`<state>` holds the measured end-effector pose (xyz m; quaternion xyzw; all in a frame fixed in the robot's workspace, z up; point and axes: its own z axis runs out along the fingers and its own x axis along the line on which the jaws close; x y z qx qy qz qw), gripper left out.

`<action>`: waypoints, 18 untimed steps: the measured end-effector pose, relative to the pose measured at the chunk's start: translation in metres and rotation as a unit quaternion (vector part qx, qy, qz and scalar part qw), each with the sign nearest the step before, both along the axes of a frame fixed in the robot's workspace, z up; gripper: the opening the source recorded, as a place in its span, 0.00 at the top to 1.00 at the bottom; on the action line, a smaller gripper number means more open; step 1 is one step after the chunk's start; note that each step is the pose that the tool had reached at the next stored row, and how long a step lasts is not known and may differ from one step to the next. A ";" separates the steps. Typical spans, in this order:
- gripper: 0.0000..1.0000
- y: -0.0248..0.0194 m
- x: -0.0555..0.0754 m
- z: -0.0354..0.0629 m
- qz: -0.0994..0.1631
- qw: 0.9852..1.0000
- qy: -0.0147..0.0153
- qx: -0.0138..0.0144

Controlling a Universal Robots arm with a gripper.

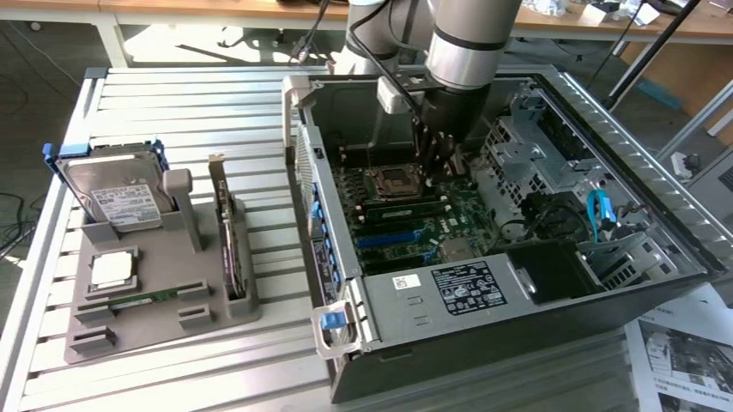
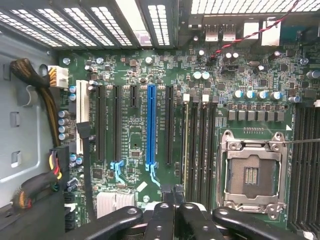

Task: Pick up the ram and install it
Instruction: 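Insert the ram into the slot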

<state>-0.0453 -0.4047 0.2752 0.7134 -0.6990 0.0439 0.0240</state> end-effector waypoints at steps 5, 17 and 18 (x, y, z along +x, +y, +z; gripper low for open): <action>0.89 0.0000 0.000 0.0015 0.000 1.000 0.000 -0.001; 0.89 0.0000 0.035 0.0006 0.000 1.000 0.000 -0.001; 0.89 0.0000 0.042 0.0006 0.000 1.000 0.000 -0.001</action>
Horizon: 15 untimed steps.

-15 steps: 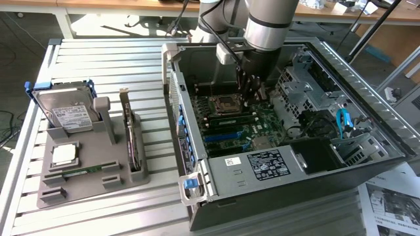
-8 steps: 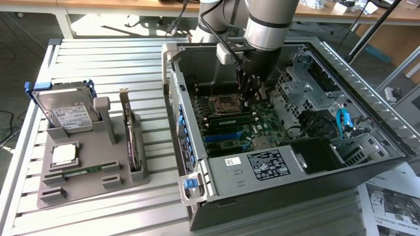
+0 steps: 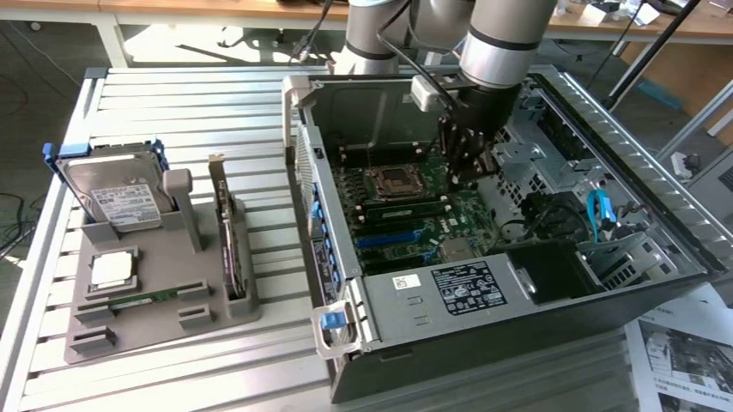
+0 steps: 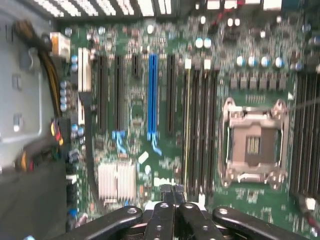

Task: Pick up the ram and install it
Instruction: 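Insert the ram into the slot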

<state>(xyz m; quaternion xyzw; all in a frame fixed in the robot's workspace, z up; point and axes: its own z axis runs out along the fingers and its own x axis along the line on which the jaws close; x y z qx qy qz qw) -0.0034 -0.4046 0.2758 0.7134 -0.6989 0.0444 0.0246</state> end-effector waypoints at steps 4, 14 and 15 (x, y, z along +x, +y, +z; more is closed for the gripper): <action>0.89 0.0001 0.015 -0.0002 0.000 1.000 0.000 0.000; 0.89 0.0001 0.023 -0.0002 0.000 1.000 0.000 0.000; 0.89 0.0000 0.023 -0.0002 0.000 1.000 0.000 0.000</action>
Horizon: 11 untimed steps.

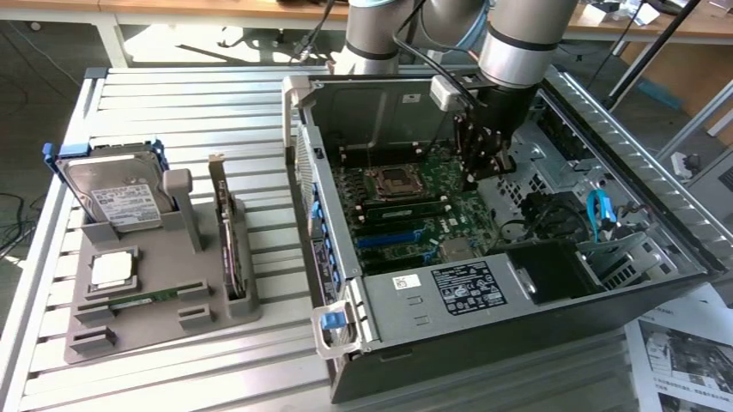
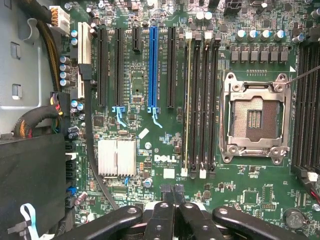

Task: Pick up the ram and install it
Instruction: 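Press down the ram until it locks into place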

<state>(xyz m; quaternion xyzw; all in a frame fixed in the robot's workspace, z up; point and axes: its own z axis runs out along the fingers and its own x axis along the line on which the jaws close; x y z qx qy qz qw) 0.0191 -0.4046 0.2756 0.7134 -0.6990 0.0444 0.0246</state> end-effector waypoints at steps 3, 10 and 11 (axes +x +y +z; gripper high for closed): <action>0.89 0.0000 0.000 0.0000 0.000 1.000 0.000 0.000; 0.89 0.0018 -0.007 -0.0027 0.000 1.000 0.000 0.000; 0.89 0.0019 -0.009 -0.0037 0.000 1.000 0.000 0.000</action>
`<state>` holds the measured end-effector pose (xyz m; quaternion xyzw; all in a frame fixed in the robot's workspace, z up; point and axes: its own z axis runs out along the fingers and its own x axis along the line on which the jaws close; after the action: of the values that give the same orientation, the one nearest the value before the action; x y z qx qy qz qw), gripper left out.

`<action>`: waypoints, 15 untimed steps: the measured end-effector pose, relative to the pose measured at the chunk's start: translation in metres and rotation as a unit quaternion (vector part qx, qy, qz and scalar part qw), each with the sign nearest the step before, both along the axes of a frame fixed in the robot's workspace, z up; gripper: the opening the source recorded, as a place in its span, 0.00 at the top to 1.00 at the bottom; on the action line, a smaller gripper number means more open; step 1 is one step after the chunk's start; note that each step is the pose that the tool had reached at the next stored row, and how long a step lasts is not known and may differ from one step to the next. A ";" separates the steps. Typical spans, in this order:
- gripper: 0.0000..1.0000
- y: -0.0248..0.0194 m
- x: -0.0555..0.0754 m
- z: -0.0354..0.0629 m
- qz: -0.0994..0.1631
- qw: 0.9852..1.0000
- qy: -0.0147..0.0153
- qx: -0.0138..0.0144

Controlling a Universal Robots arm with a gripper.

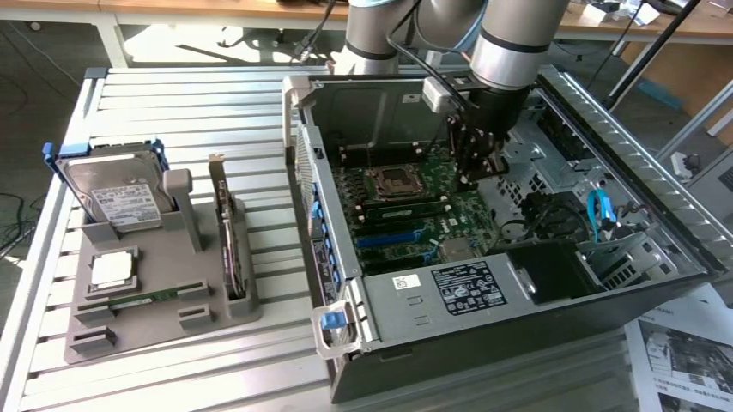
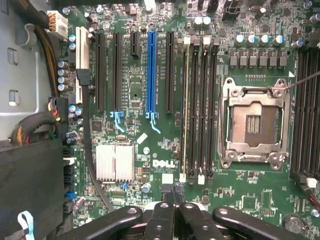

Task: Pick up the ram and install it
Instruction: 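Press down the ram until it locks into place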

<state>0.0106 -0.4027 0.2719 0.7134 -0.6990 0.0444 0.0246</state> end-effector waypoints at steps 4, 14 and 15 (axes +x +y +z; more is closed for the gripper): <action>0.89 0.0002 -0.002 -0.0068 0.000 1.000 0.000 0.000; 0.89 0.0064 -0.003 -0.0313 0.000 1.000 0.000 0.000; 0.89 0.0068 -0.003 -0.0329 0.000 1.000 0.000 0.000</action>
<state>0.0074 -0.3959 0.2389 0.7134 -0.6990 0.0444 0.0246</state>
